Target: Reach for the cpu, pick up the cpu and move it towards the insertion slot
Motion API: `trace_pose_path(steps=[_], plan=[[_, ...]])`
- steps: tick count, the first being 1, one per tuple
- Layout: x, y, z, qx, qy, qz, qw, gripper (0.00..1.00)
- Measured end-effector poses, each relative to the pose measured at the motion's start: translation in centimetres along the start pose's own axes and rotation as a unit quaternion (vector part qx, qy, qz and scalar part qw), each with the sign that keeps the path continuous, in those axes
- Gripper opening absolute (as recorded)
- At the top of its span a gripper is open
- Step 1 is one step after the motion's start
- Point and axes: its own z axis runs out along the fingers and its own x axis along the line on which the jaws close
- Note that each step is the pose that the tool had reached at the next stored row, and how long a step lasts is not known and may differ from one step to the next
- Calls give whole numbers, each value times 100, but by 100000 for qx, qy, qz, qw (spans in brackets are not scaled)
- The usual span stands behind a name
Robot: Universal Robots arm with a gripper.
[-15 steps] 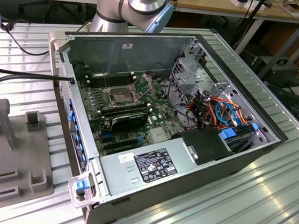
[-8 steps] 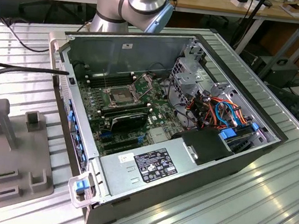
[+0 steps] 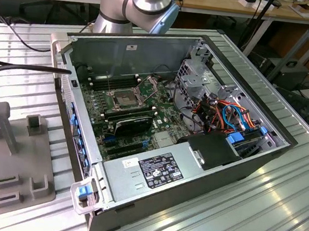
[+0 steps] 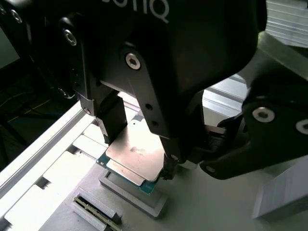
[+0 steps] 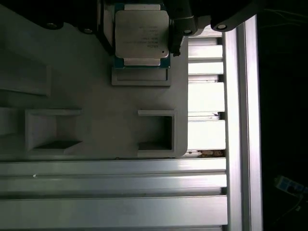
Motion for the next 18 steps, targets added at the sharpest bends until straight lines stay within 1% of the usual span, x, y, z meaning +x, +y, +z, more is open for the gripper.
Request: trace_pose_path(steps=[1, 3, 8, 11, 16, 18], plan=[[-1, 1, -19, -10, -22, 0, 100000, 55], [-1, 2, -80, -13, -23, 1, 100000, 55], [-2, 5, -208, -14, -24, -3, 100000, 55], [-2, 7, -301, -12, -23, -1, 100000, 55], [-3, 9, -431, -15, -24, 1, 100000, 55], [-3, 11, -497, -14, -17, -2, 100000, 55]])
